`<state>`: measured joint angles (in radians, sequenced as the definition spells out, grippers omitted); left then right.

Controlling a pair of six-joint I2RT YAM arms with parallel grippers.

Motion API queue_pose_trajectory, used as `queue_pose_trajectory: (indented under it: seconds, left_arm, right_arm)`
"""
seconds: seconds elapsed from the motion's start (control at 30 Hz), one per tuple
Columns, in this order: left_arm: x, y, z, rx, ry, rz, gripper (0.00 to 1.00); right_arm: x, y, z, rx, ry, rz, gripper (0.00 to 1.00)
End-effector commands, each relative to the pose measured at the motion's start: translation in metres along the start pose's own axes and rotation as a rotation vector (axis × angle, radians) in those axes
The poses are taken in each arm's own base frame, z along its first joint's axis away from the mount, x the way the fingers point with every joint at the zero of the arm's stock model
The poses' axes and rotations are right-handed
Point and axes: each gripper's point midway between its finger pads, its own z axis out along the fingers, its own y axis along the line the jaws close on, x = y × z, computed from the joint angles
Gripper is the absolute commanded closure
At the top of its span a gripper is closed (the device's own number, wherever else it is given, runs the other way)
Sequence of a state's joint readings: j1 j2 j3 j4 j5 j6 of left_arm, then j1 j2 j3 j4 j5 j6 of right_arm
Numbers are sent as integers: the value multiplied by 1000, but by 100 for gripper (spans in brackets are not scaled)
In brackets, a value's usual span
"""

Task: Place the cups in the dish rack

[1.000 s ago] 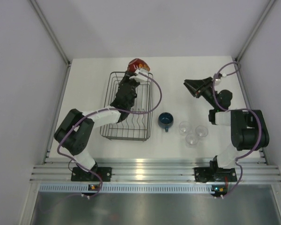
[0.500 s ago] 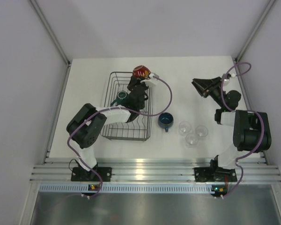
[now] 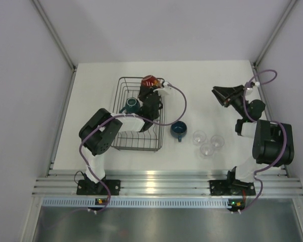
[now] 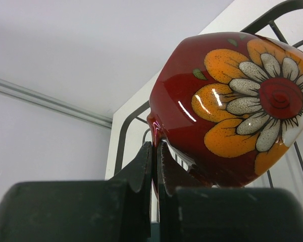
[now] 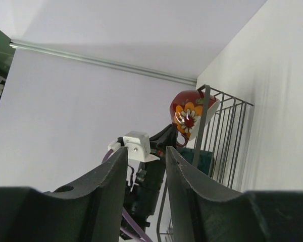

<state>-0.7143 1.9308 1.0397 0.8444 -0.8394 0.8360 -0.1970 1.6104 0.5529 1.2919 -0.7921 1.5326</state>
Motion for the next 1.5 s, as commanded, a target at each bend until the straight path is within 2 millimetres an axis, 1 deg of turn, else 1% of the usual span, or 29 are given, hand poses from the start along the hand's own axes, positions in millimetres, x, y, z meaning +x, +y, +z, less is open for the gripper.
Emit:
queue_pose_trajectory:
  seconds: [0.0,0.23,0.33,0.43,0.57,0.9,1.03,1.1,1.17,1.27,1.47]
  left_arm:
    - [-27,35,1,-115,-71,-136,100]
    - [-9,33,-3,-123,-66,-96,100]
    - [-7,37,-5,-138,-67,-78,100]
    - [-4,34,-5,-130,-67,-60,100]
    - [3,26,-3,-113,-65,-59,100]
    - [5,-1,11,-27,-61,-22,100]
    - [11,-6,15,-9,-46,-11,100]
    - [13,-9,15,3,-46,-13,100]
    - [18,-17,14,33,-35,4,100]
    - [24,-23,14,43,-18,31,100]
    - [37,-25,12,26,29,96,100]
  right_arm:
    - [5,81,-18,-312,-18,-345,63]
    - [2,78,-20,-302,-22,-343,63]
    - [1,75,-20,-296,-25,-341,63]
    - [1,75,-20,-294,-25,-340,63]
    - [1,75,-21,-295,-27,-342,63]
    - [3,73,-22,-289,-24,-343,63]
    - [2,72,-23,-287,-27,-345,63]
    - [1,72,-24,-285,-27,-344,63]
    - [1,71,-24,-282,-28,-343,63]
    - [1,71,-24,-282,-28,-343,63]
    - [0,70,-24,-281,-28,-343,63]
